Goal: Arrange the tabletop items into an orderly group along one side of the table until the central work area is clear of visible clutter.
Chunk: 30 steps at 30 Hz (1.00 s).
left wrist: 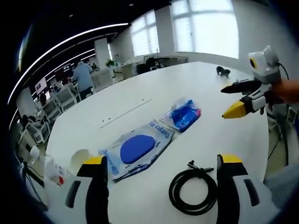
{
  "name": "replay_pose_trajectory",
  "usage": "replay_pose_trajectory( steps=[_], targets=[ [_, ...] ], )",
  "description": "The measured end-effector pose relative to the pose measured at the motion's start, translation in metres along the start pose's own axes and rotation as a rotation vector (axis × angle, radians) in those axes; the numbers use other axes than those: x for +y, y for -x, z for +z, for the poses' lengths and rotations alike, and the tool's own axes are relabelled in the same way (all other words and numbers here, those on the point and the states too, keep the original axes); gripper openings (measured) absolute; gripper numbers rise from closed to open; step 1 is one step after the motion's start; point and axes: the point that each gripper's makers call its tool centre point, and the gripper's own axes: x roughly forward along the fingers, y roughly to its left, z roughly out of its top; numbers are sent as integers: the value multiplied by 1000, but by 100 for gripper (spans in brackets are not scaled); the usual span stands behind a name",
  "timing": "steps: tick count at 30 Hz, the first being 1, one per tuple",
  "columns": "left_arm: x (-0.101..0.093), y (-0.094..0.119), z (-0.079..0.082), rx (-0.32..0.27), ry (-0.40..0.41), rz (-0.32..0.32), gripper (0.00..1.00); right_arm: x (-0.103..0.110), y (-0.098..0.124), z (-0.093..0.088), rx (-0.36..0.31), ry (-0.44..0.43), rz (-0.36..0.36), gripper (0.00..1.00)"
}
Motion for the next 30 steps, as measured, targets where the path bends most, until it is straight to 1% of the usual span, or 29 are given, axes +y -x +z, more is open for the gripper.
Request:
replay_pose_trajectory(
  steps=[9,17,20,23,26,30],
  targets=[
    [5,6,-13,7,-3,-14,95,18,-1,-6,5,4,7,85],
    [7,7,-24,16,-5,-23,89,35,-4,-12,17,32,29,78],
    [6,7,-30,23,1,-26,88,40,-6,-15,23,38,38,76],
    [5,8,-33,25,0,-27,86,49,-8,-17,28,32,65,74],
    [6,8,-38,34,3,-25,85,56,-11,-20,36,47,81,73],
    [8,8,-44,41,15,-20,83,64,-14,-23,51,44,109,67]
  ],
)
